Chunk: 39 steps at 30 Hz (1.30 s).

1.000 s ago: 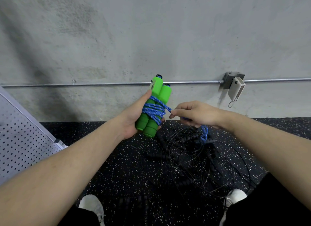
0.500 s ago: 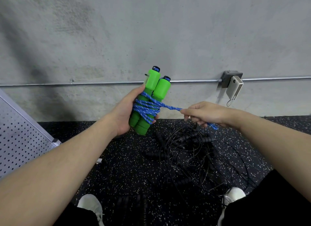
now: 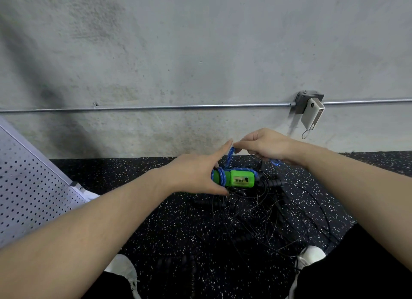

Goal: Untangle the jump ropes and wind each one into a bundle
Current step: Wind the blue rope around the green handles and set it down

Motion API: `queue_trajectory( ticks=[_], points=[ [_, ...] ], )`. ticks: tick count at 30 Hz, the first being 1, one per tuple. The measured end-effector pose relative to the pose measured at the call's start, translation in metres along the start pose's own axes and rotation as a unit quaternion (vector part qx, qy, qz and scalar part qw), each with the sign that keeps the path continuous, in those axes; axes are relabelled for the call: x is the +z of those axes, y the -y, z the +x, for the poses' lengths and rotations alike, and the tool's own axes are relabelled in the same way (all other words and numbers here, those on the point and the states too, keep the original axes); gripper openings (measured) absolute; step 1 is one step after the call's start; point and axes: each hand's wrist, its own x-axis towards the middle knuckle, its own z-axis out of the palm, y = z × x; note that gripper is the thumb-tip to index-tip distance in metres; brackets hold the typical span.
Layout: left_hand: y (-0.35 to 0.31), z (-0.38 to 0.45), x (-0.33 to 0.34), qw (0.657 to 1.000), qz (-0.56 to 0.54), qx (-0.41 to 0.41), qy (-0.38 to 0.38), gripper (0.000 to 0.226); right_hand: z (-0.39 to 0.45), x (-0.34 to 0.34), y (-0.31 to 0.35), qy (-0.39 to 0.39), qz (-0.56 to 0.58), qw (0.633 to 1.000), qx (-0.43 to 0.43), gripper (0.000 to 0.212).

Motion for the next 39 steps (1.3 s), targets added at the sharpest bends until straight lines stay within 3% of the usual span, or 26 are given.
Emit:
queue_trajectory(
  ticks=[3,7,10,13,15,18,20,23,26,29,34,39],
  points=[
    [0.01,0.006,0.011,0.999,0.03,-0.009,-0.012,0.119,0.002,0.005,0.007,-0.028,-0.021,0.999,-0.034,0.022],
    [0.013,0.011,0.013,0.996,-0.013,-0.069,-0.047,0.111,0.002,0.011,0.018,-0.043,-0.061,0.993,-0.088,0.017],
    [0.015,0.015,0.014,0.992,-0.046,-0.102,-0.061,0.084,-0.002,0.023,0.024,-0.02,-0.107,0.988,-0.113,0.017],
    [0.018,0.018,0.013,0.968,-0.189,-0.142,-0.085,0.049,-0.006,0.033,0.028,-0.003,-0.151,0.977,-0.149,0.028],
    [0.024,0.021,0.014,0.926,-0.313,-0.176,-0.117,0.037,-0.007,0.034,0.03,-0.007,-0.158,0.975,-0.155,0.032],
    [0.03,0.025,0.014,0.802,-0.533,-0.225,-0.148,0.03,-0.006,0.033,0.029,-0.018,-0.097,0.985,-0.144,0.03],
    [0.032,0.025,0.01,0.744,-0.613,-0.219,-0.15,0.032,-0.005,0.028,0.028,-0.028,-0.018,0.991,-0.131,0.023],
    [0.029,0.018,0.001,0.708,-0.672,-0.177,-0.121,0.031,-0.008,0.022,0.03,-0.037,0.104,0.989,-0.101,0.011],
    [0.028,0.015,-0.002,0.686,-0.706,-0.152,-0.094,0.055,-0.008,0.019,0.031,-0.062,0.176,0.981,-0.06,0.009],
    [0.026,0.014,-0.002,0.69,-0.705,-0.139,-0.086,0.065,-0.006,0.018,0.03,-0.088,0.219,0.971,-0.026,0.016],
    [0.024,0.012,-0.001,0.708,-0.696,-0.082,-0.084,0.038,-0.002,0.017,0.029,-0.078,0.304,0.949,0.007,0.013],
    [0.023,0.012,0.003,0.793,-0.595,-0.045,-0.123,0.046,-0.001,0.012,0.027,-0.073,0.366,0.927,0.034,0.017]
  ],
)
